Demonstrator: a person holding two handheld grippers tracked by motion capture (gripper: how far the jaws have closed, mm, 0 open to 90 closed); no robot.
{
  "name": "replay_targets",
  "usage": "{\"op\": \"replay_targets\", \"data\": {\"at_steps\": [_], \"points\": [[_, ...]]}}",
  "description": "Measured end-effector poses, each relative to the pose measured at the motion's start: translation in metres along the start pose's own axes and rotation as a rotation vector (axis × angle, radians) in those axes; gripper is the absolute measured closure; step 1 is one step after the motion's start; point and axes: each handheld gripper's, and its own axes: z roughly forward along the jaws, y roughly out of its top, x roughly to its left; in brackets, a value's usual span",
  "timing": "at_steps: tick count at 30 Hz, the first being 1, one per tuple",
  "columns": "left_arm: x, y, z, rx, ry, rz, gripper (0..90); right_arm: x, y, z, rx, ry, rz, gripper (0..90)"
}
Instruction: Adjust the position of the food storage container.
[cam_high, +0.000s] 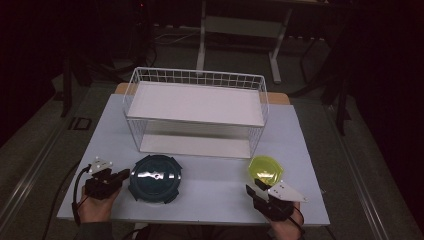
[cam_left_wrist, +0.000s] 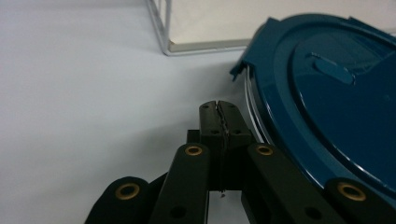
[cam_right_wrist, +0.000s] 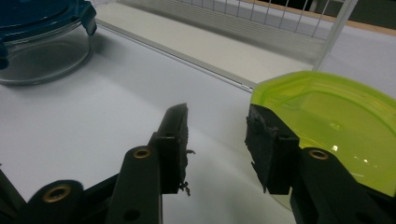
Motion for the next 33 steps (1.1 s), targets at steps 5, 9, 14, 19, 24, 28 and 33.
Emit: {"op": "replay_targets", "data": {"at_steps": [5, 9, 14, 19, 24, 28, 33], "points": [[-0.001, -0.001, 0.005, 0.020, -0.020, 0.007, 90.0, 0.000, 0.001, -0.001, -0.009, -0.011, 0.002, 55.6], [-0.007, -0.003, 0.013, 0.074, -0.019, 0.028, 90.0, -0.001, 0.000, -0.001, -0.009, -0.010, 0.007, 55.3], [-0.008, -0.002, 0.014, 0.067, -0.039, 0.019, 90.0, 0.000, 0.001, 0.000, -0.012, -0.009, 0.001, 55.2], [-0.014, -0.001, 0.018, 0.065, -0.065, 0.026, 90.0, 0.000, 0.002, 0.001, -0.011, -0.004, -0.005, 55.3], [-0.026, 0.000, 0.024, 0.068, -0.130, 0.031, 90.0, 0.000, 0.003, 0.001, -0.007, -0.002, -0.006, 55.3], [-0.038, 0.002, 0.030, 0.071, -0.150, 0.041, 90.0, 0.000, 0.004, 0.002, -0.006, -0.002, -0.013, 55.4], [-0.051, 0.005, 0.038, 0.076, -0.181, 0.056, 90.0, -0.001, 0.006, 0.003, 0.000, 0.004, -0.017, 55.4]]}}
